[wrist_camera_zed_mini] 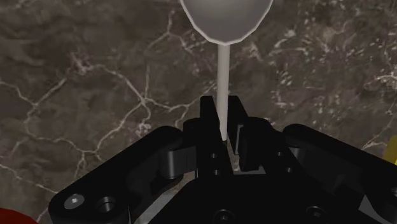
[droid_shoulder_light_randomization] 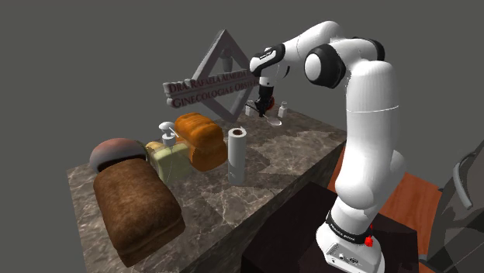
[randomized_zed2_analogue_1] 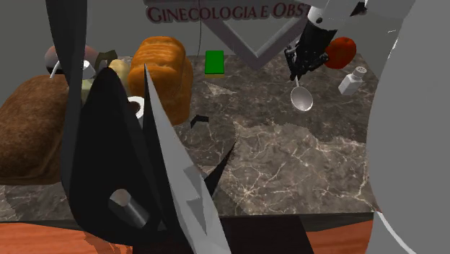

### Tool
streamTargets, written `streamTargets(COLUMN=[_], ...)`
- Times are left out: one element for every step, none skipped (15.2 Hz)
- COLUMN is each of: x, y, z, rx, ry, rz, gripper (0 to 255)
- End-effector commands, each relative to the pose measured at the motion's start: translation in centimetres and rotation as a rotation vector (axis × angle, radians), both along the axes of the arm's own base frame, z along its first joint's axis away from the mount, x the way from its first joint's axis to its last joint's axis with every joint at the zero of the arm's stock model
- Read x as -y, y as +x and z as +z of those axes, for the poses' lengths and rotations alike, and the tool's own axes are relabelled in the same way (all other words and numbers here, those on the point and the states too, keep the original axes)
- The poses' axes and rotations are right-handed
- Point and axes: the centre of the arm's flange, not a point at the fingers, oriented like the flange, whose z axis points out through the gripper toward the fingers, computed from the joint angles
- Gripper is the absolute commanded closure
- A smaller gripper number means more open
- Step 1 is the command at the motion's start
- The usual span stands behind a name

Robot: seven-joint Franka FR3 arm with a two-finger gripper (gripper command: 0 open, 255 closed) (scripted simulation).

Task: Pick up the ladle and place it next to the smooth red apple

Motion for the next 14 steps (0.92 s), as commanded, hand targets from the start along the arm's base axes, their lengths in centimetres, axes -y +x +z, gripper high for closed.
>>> streamTargets(x=[-0.1, -0.1, -0.1, -0.1, -0.1, -0.1, -0.1, -0.1, -0.1, -0.1, -0.1, -0.1, -0.1, -0.1], y=[0.0, 0.0, 0.0, 0.0, 0.0, 0.0, 0.0, 0.0, 0.0, 0.0, 0.0, 0.0, 0.0, 0.0], z=[-1.0, -1.6, -2.1, -2.6, -3.1, -3.7, -4.0, -4.0, -4.0, -4.0, -4.0, -4.0, -4.0, -4.0], rx=[0.001, 0.001, 0.001, 0.001, 0.001, 0.001, 0.001, 0.001, 0.001, 0.001, 0.001, 0.001, 0.001, 0.001], ry=[-0.001, -0.001, -0.001, -0.001, -0.001, -0.001, -0.001, -0.001, -0.001, -0.001, -0.001, -0.001, -0.001, -0.001], rz=[0.000, 0.000, 0.000, 0.000, 0.000, 0.000, 0.000, 0.000, 0.000, 0.000, 0.000, 0.000, 0.000, 0.000], gripper=[255, 255, 255, 255, 255, 255, 255, 255, 255, 255, 255, 255, 255, 255])
